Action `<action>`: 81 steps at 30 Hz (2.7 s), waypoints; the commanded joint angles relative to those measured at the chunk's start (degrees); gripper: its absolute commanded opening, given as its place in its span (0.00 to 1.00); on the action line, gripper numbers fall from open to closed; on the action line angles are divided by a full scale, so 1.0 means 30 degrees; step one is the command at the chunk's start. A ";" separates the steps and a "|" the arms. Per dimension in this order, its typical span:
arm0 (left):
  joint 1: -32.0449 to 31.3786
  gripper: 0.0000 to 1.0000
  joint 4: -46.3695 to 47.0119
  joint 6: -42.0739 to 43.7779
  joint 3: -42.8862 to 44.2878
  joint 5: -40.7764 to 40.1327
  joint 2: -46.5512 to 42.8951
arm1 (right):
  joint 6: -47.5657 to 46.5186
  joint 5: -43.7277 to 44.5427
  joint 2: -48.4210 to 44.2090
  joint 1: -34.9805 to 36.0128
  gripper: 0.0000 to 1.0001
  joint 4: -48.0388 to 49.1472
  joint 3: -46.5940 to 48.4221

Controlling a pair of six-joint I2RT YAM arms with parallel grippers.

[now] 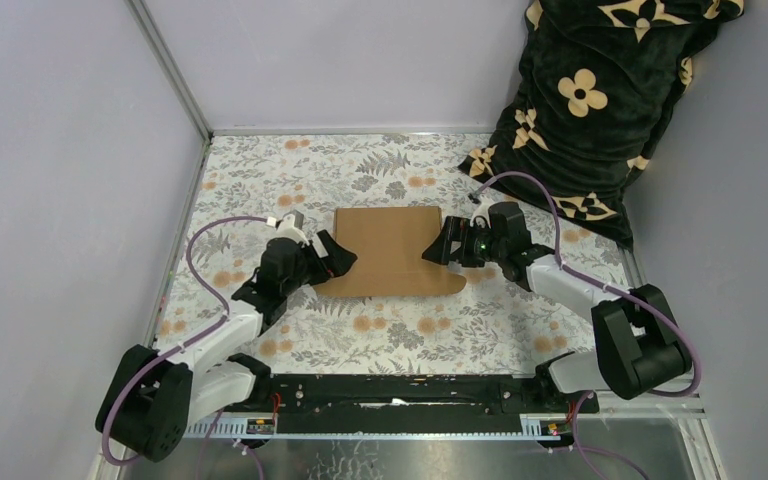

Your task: Fold the paper box

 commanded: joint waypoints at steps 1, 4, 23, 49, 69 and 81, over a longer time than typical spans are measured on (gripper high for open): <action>0.0102 0.98 0.1877 0.0212 0.0139 0.0168 0.0392 | 0.0152 -0.0608 0.0482 -0.0016 1.00 0.1428 -0.0049; 0.0095 0.98 0.2001 0.0282 0.0158 0.0166 0.0704 | 0.0185 -0.0843 0.0914 -0.0024 1.00 0.1661 0.0018; 0.0095 0.99 0.3247 -0.0030 -0.0678 0.0751 0.1317 | 0.0513 -0.1793 0.1863 -0.0016 1.00 0.2397 0.0158; 0.0066 0.99 0.1742 -0.0391 -0.0231 0.1325 -0.0879 | 0.0680 -0.2519 0.0324 -0.0031 1.00 0.1490 0.0381; 0.0066 0.99 -0.2180 -0.0743 0.2827 0.2822 -0.2146 | 0.0559 -0.2453 -0.1532 -0.0016 1.00 -0.1012 0.1752; 0.0066 0.98 -0.3536 -0.1093 0.3832 0.3345 -0.2779 | 0.0884 -0.2790 -0.2071 -0.0018 1.00 -0.3102 0.3282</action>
